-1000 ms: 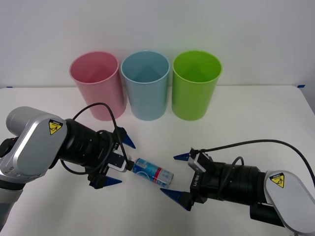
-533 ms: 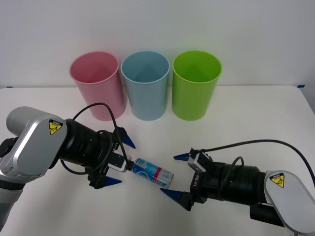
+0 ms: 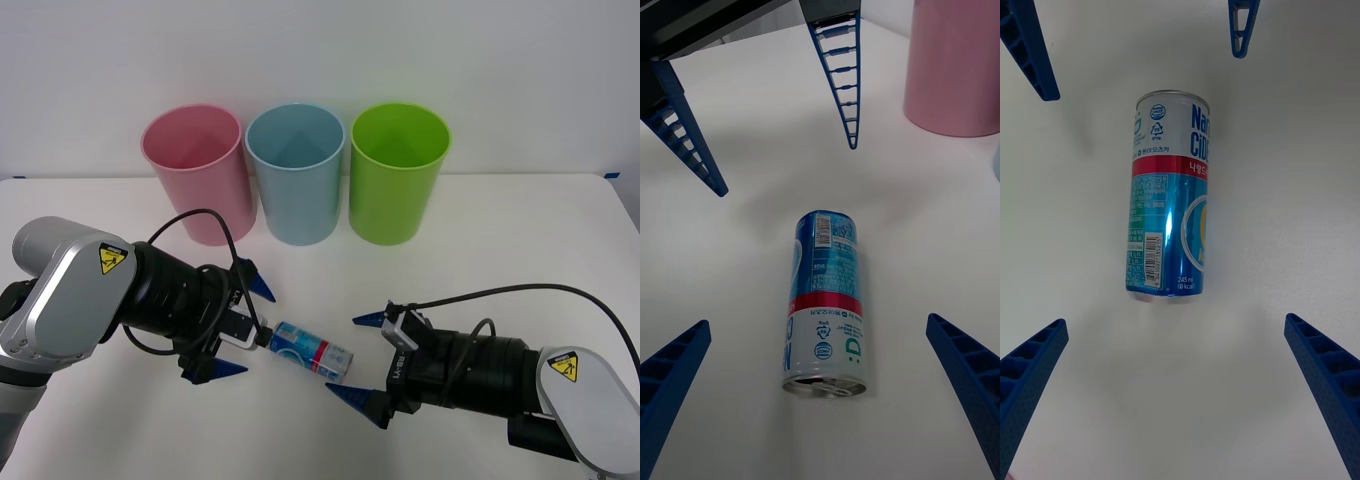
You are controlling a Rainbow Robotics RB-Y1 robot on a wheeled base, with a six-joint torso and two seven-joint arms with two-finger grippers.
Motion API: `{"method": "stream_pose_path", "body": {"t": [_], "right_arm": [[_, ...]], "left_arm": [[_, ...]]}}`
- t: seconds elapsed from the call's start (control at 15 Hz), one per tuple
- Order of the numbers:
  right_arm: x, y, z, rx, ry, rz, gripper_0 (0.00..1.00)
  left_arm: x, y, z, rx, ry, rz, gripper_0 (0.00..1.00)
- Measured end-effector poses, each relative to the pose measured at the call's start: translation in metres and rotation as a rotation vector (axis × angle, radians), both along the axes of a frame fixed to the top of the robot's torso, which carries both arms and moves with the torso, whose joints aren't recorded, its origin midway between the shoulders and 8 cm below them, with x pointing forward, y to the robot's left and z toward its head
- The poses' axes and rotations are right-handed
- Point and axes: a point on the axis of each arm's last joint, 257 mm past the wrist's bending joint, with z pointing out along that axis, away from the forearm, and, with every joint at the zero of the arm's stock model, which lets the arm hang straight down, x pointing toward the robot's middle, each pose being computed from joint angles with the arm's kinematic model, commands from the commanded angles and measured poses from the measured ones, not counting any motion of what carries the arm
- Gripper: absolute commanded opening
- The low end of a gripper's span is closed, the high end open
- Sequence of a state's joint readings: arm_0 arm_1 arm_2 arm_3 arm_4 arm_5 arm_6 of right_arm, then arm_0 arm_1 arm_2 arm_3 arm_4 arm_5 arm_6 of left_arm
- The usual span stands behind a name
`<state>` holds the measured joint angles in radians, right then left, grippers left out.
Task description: Put cans in the blue bin and PET bottles in the pink bin and trash in the green bin.
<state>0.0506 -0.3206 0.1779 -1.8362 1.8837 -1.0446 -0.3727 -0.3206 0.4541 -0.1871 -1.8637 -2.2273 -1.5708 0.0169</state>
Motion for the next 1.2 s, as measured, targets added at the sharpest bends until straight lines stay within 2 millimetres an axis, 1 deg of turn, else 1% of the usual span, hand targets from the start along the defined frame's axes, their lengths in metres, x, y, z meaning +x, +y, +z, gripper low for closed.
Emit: {"method": "stream_pose_path", "body": {"t": [0.4,0.47,0.53,0.6,0.73,1.0,1.2], "right_arm": [[0.0,0.0,0.0,0.0,0.0,0.0,1.0],[0.0,0.0,0.0,0.0,0.0,0.0,1.0],[0.0,0.0,0.0,0.0,0.0,0.0,1.0],[0.0,0.0,0.0,0.0,0.0,0.0,1.0],[0.0,0.0,0.0,0.0,0.0,0.0,1.0],[0.0,0.0,0.0,0.0,0.0,0.0,1.0],[0.0,0.0,0.0,0.0,0.0,0.0,1.0]], "left_arm": [[0.0,0.0,0.0,0.0,0.0,0.0,1.0],[0.002,0.004,0.0,0.007,-0.002,0.007,1.0],[0.007,0.013,0.0,0.025,-0.01,0.022,1.0],[0.011,0.018,0.003,0.039,-0.022,0.027,1.0],[0.014,0.019,0.007,0.041,-0.029,0.027,1.0],[0.008,0.022,0.011,0.017,-0.003,0.024,1.0],[0.001,0.03,0.011,0.004,0.033,0.035,1.0]]}}
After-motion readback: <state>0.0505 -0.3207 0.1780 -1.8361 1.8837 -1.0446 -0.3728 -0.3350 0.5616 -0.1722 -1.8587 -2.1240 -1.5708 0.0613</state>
